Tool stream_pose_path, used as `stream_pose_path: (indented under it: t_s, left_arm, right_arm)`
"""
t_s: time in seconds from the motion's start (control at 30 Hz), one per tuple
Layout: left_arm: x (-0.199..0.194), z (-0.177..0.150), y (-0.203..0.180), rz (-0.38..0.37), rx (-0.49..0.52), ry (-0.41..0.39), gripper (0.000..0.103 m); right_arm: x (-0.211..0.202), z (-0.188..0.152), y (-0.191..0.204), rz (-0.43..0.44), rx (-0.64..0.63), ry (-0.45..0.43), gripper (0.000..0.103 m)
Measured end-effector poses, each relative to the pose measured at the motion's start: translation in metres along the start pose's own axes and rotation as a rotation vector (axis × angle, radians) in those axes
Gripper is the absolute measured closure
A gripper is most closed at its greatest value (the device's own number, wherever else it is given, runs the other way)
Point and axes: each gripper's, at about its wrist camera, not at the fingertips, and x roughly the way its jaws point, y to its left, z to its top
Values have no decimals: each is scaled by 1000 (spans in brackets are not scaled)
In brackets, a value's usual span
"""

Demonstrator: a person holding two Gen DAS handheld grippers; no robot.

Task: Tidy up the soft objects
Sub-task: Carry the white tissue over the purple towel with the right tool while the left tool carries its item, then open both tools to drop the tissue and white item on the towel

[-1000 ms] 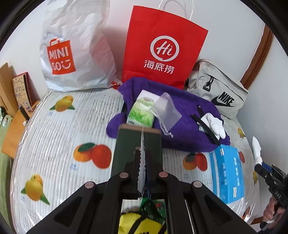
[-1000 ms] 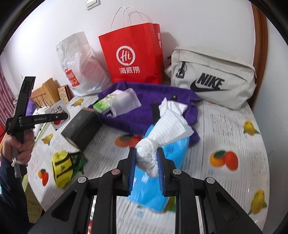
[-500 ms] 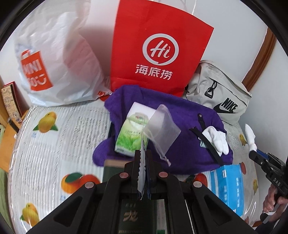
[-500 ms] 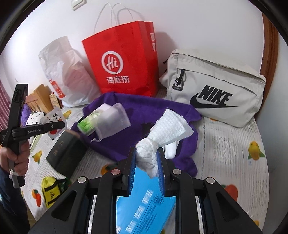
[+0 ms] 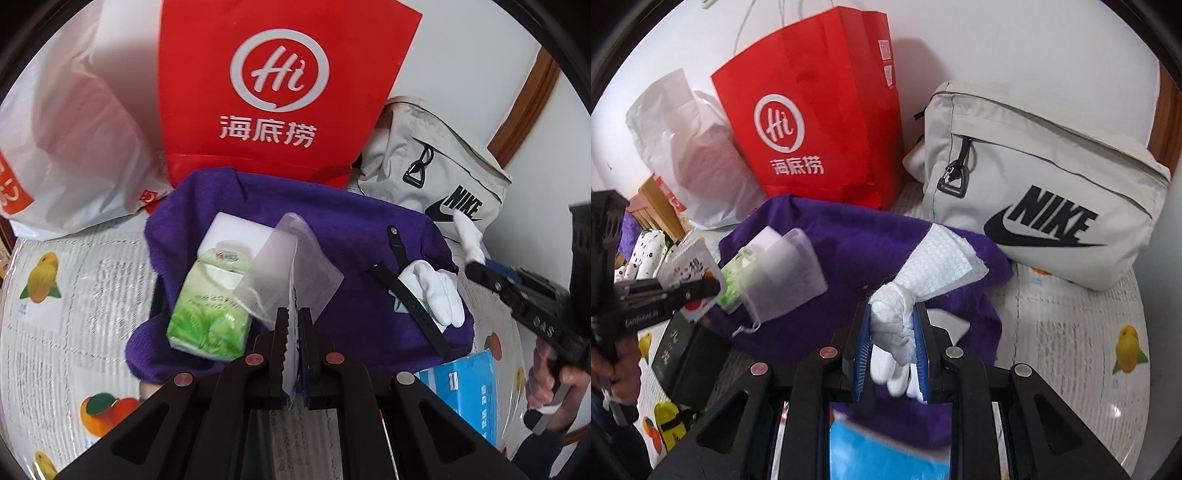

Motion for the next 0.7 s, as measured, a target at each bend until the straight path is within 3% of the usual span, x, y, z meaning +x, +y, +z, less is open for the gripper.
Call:
stream_pose_path:
  t_s: [0.37,0.7]
  left_arm:
    - [25,12,-11,-32,6,37,98]
    - [34,11,-12,-39,2,56,98]
  right_arm:
    - [61,13,-15,-22,48,120,80]
    - [74,12,-25,8,95,164,76]
